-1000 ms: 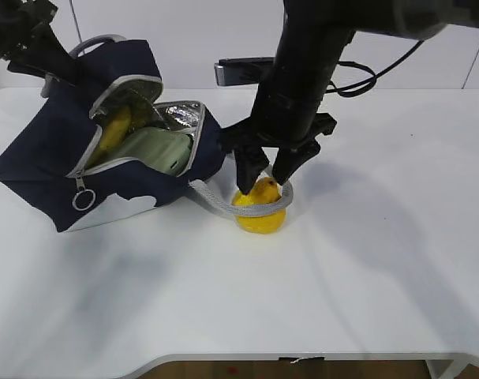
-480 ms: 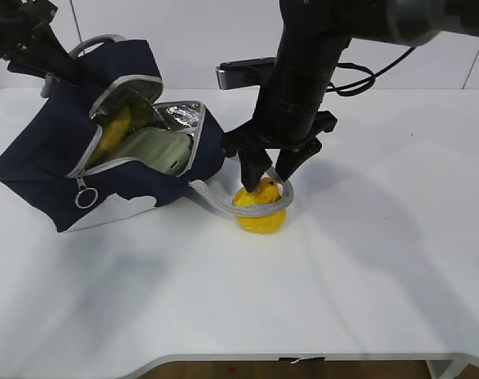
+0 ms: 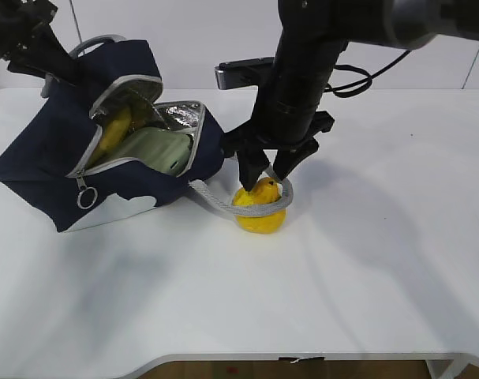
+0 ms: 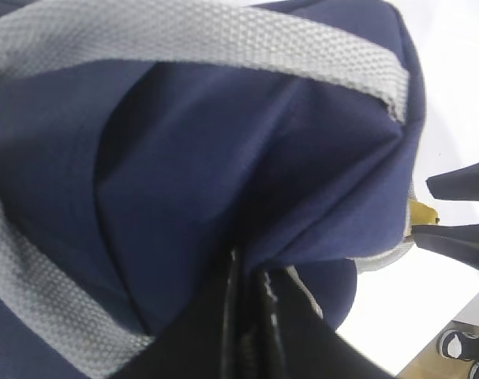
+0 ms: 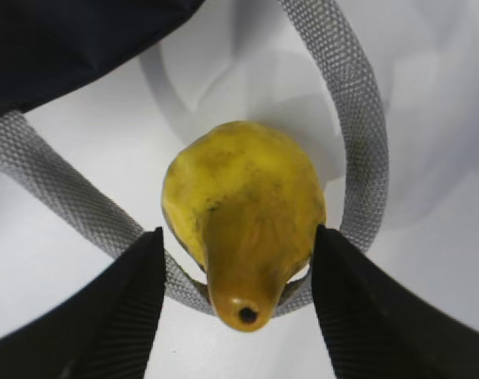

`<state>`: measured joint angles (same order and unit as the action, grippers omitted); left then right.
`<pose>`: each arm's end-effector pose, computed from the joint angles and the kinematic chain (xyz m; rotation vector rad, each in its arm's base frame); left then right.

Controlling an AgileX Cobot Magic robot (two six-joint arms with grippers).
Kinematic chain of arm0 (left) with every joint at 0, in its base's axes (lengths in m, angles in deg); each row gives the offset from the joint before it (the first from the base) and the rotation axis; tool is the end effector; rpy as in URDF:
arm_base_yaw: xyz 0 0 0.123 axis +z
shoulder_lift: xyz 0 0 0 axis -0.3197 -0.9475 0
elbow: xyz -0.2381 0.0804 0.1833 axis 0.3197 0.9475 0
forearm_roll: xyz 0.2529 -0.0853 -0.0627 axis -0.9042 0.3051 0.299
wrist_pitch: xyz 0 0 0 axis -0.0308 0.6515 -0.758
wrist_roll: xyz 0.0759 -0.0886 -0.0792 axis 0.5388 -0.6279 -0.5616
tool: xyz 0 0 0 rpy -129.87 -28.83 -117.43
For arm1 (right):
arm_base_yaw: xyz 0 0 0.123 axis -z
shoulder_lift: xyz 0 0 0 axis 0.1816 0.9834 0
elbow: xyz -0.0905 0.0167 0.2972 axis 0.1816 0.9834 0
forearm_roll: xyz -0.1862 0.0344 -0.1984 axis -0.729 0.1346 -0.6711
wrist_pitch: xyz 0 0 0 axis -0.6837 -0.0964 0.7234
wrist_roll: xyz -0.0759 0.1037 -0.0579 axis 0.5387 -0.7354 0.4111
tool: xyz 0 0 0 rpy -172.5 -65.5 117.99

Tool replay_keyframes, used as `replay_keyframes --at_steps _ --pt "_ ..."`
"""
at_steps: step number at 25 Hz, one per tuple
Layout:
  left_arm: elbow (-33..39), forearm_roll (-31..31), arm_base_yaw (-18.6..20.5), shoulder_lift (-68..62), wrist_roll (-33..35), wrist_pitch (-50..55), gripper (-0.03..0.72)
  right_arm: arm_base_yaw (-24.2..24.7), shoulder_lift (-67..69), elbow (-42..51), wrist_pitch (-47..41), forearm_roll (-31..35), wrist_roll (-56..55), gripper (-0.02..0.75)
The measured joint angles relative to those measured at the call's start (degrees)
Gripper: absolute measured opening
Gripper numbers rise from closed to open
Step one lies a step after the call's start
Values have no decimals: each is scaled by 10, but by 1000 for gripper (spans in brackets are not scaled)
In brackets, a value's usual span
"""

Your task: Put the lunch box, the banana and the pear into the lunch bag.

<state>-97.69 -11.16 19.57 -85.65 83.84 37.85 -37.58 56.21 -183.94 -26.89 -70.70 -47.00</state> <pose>0.4778 -0.0799 0.2784 0.3200 2.5934 -0.8710 0.4388 0.2416 0.2000 -0.6923 2.8502 0.2335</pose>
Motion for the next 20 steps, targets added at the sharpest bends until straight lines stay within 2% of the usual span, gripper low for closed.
replay_keyframes --at_steps 14,20 --pt "0 -7 0 0 0 0 5 0 28 0 -22 -2 0 470" --pt "0 -8 0 0 0 0 5 0 29 -13 -30 -8 0 380"
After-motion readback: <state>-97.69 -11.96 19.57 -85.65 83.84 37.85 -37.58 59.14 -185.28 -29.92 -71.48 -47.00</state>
